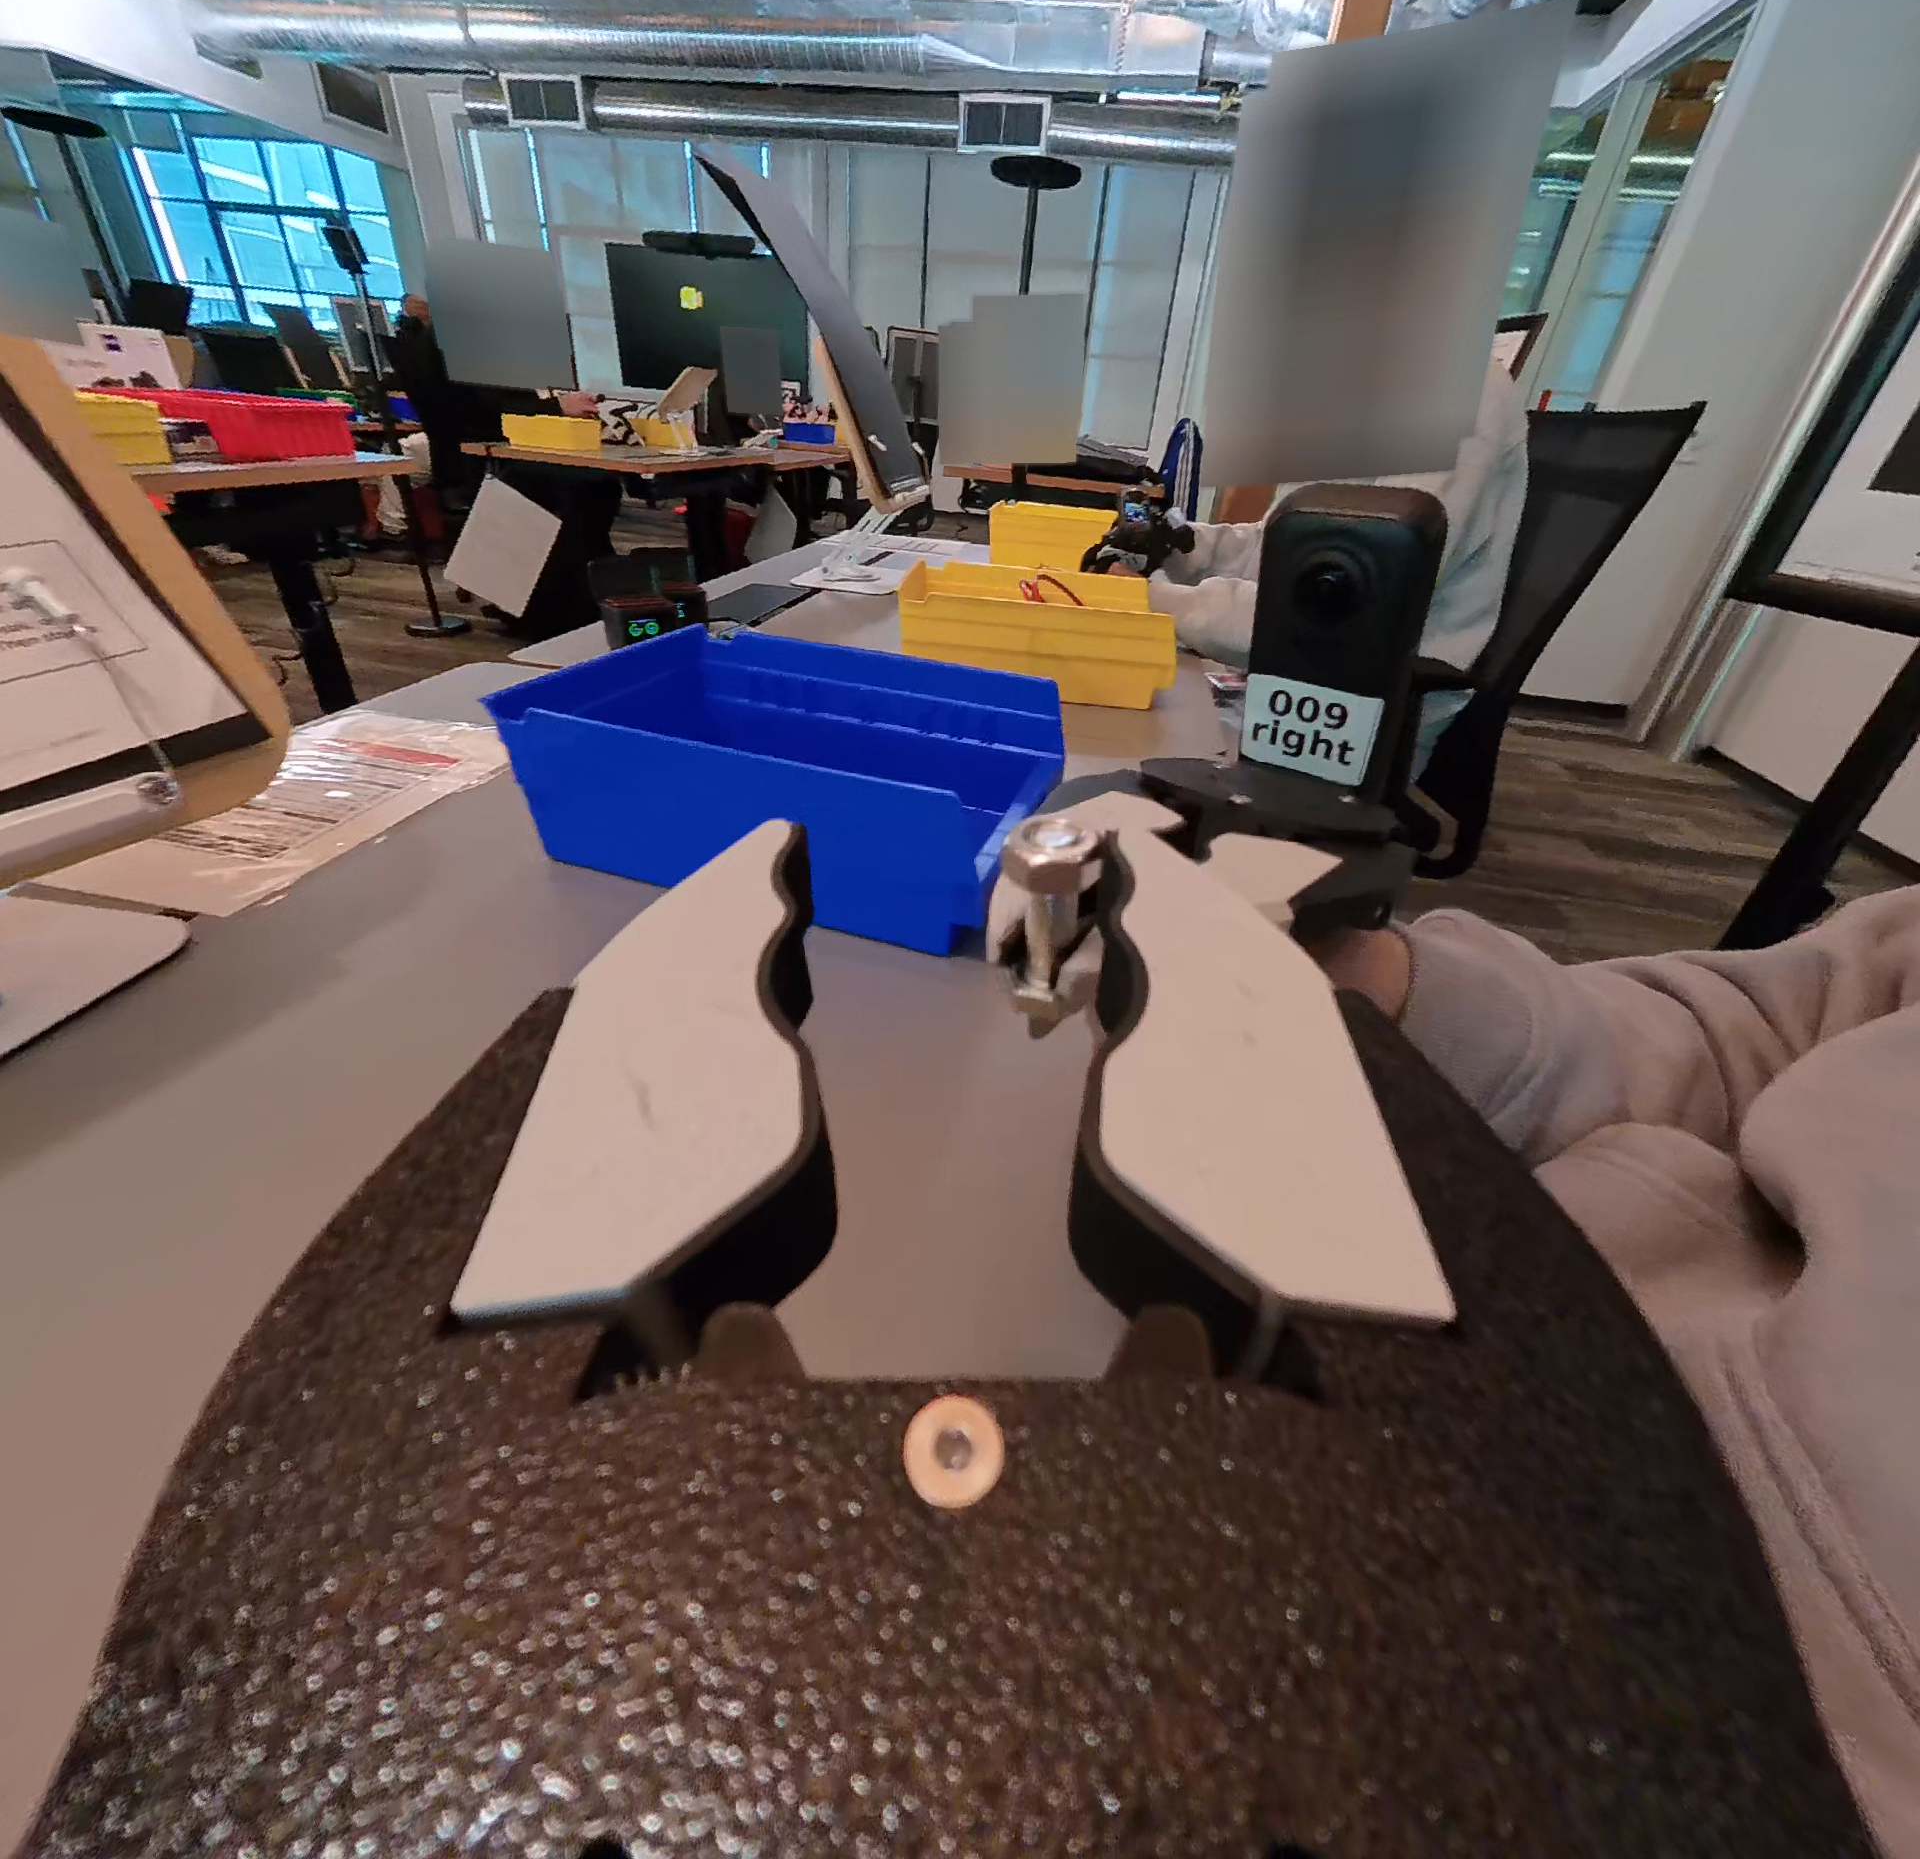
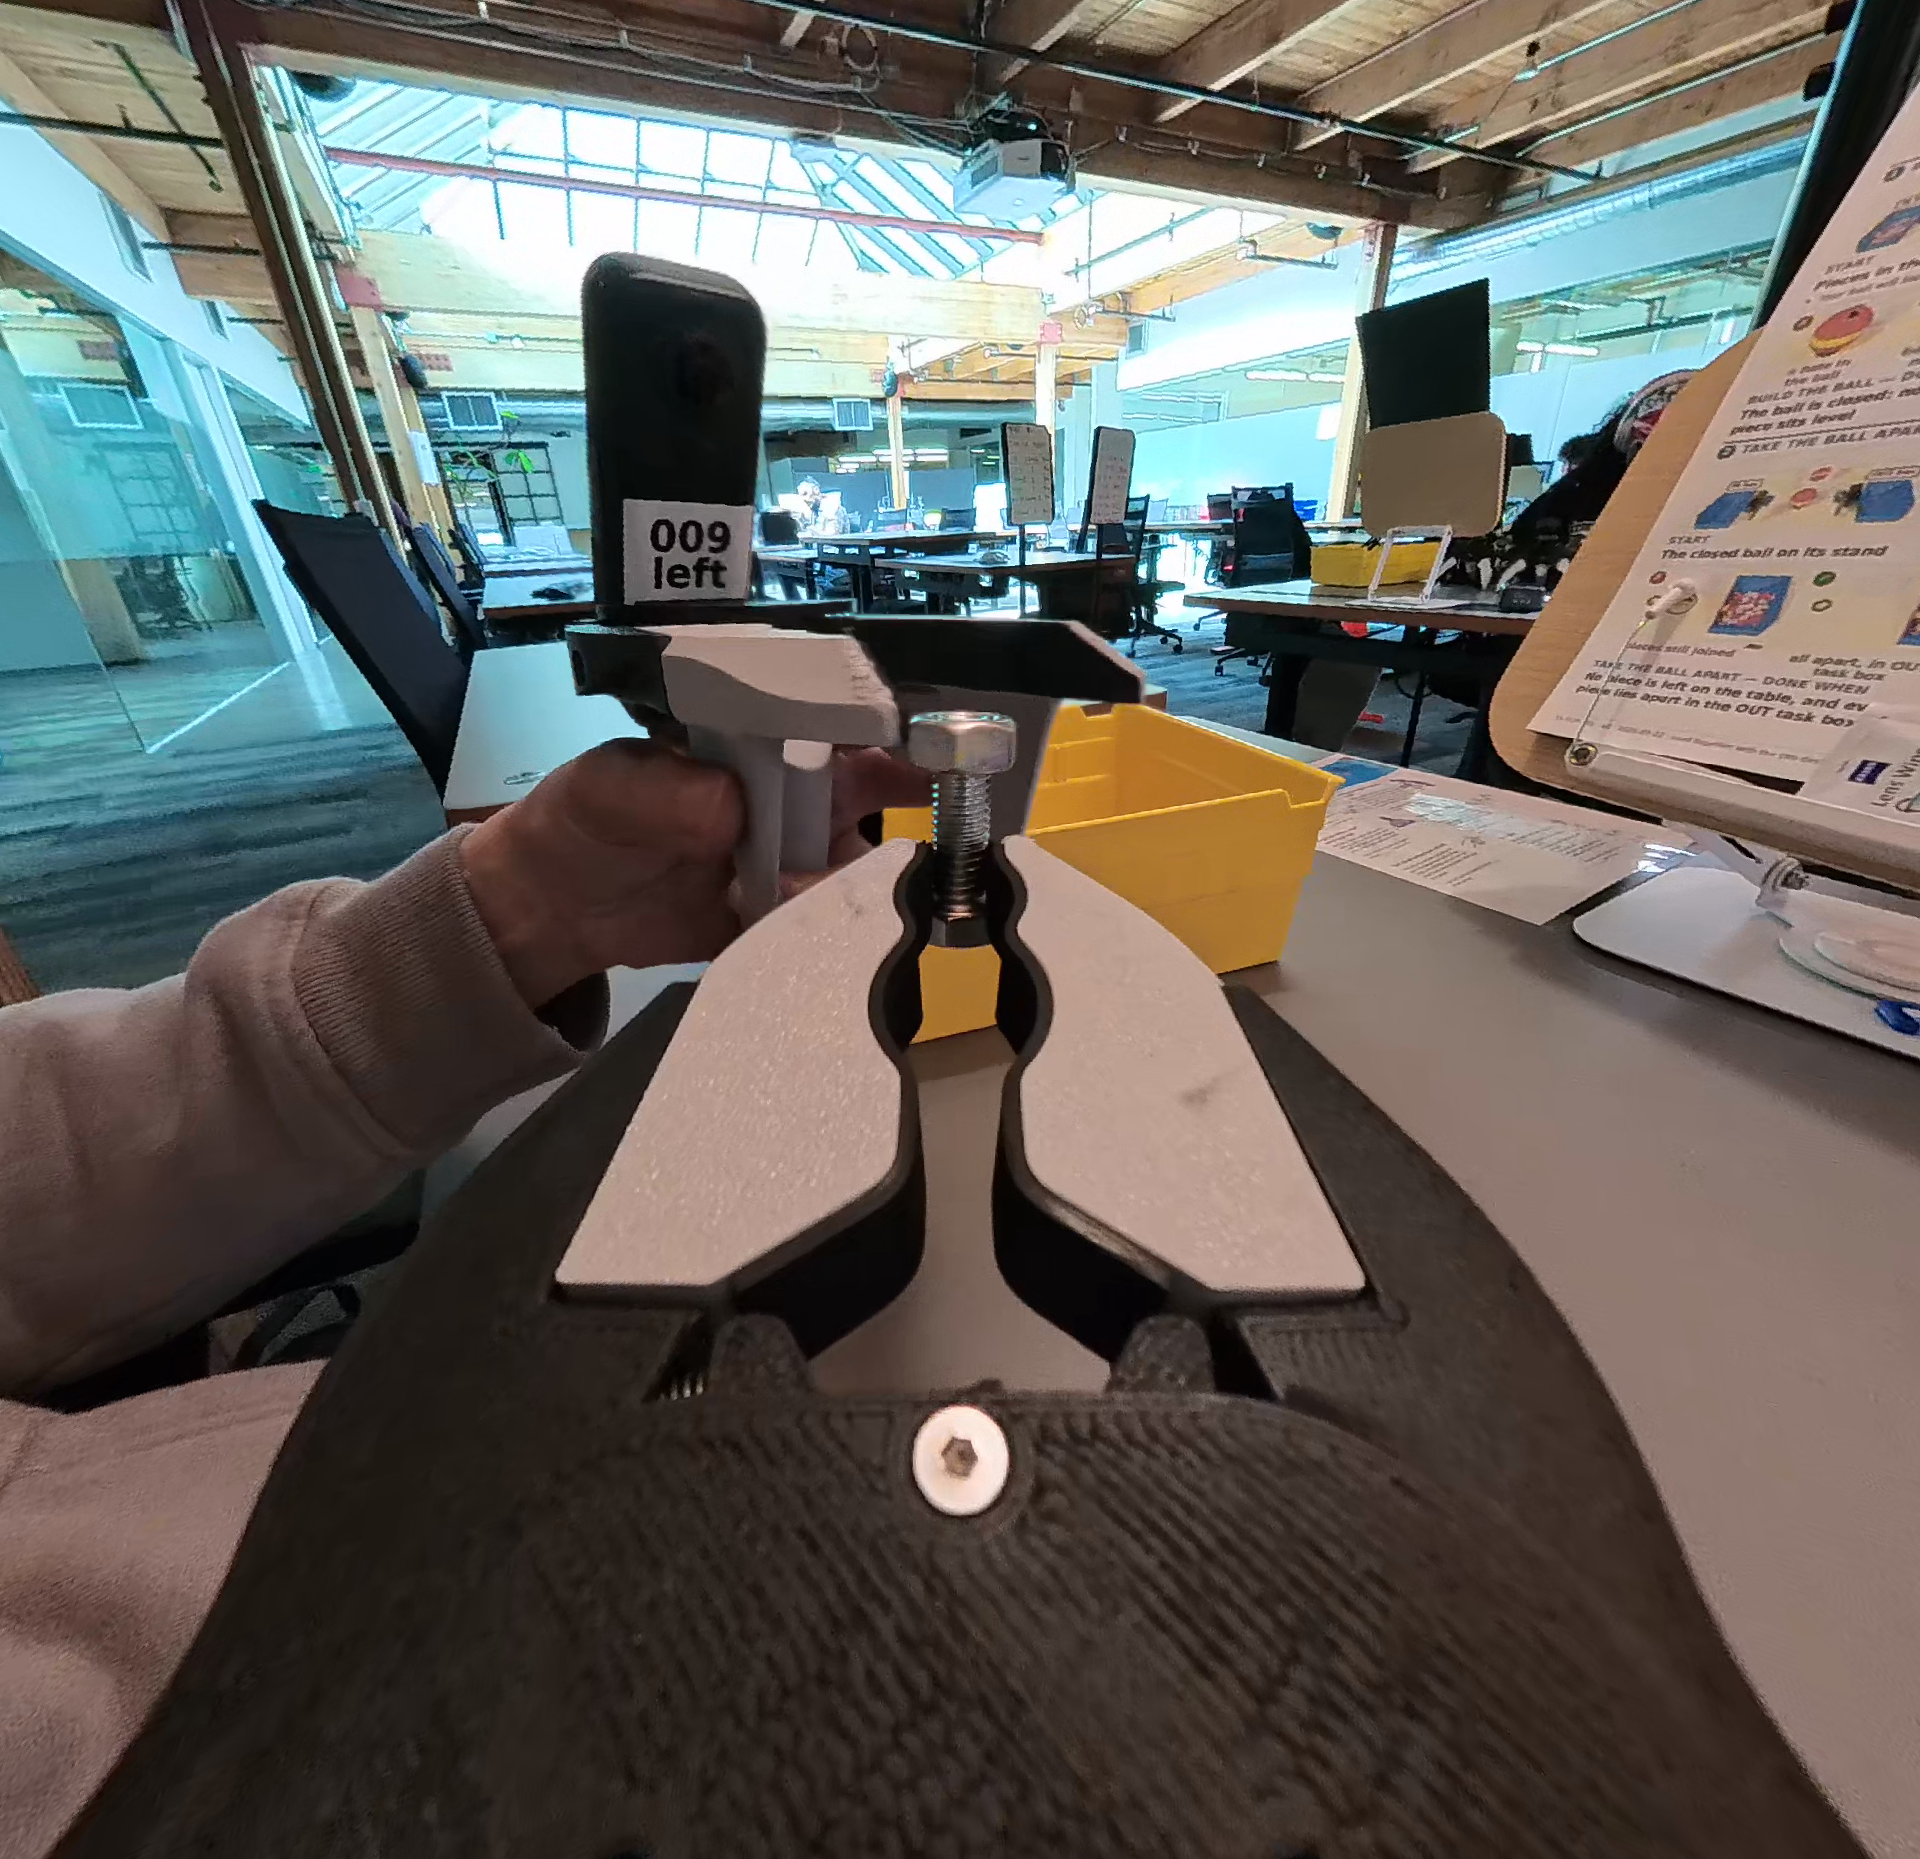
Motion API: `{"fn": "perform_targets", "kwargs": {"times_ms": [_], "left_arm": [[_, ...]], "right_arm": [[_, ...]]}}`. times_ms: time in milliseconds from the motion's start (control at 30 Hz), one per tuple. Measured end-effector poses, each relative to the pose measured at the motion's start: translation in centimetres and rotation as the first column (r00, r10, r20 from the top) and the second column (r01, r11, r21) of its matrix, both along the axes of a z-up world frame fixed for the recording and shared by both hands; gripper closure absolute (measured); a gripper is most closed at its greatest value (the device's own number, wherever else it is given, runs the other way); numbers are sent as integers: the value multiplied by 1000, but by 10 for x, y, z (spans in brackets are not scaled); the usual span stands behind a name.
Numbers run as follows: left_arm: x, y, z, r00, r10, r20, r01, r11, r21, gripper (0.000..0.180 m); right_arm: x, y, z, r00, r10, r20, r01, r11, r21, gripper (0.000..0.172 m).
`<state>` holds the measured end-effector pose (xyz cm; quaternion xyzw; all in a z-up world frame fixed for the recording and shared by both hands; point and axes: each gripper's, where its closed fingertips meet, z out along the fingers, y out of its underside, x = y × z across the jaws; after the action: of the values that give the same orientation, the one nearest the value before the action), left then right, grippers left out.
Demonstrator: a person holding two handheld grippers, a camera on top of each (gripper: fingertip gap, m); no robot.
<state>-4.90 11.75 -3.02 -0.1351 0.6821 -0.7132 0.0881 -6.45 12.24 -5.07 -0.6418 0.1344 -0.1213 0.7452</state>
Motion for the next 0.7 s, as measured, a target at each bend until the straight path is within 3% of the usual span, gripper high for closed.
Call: {"fn": "perform_targets", "kwargs": {"times_ms": [100,267,467,700], "left_arm": [[16,19,-6,993,114,8,-114,992,49,135],[1,13,11,999,37,25,-36,999,-37,132],[-1,-5,3,1000,9,5,-9,1000,-17,129],[2,6,1,998,55,30,-56,997,61,123]], "right_arm": [[0,-2,3,1000,6,-1,-6,1000,20,163],[-1,1,0,1000,0,15,0,1000,-11,163],[-4,4,-1,1000,10,21,-9,1000,-23,163],[-5,6,-4,1000,13,22,-12,999,-39,163]]}}
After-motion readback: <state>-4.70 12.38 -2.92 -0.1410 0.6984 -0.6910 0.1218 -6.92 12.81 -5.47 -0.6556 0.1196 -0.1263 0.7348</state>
